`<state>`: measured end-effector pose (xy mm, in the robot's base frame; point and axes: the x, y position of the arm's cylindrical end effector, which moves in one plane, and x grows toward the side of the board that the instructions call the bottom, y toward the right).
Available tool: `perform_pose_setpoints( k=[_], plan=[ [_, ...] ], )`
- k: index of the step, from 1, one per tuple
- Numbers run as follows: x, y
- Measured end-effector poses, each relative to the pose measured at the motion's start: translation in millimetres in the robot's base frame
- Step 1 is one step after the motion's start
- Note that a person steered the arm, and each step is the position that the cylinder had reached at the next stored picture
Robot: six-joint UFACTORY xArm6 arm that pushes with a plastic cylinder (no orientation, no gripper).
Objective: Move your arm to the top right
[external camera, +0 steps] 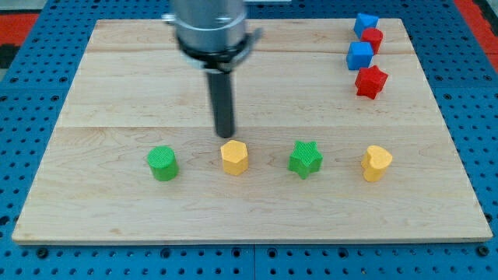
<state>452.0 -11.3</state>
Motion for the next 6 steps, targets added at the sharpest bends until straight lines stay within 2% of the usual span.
perform_pose_setpoints(
  k=[3, 4, 6],
  plan=[
    [-21.8, 237.8],
    [-65.9, 303.3],
    [-192.2, 305.8]
  ],
)
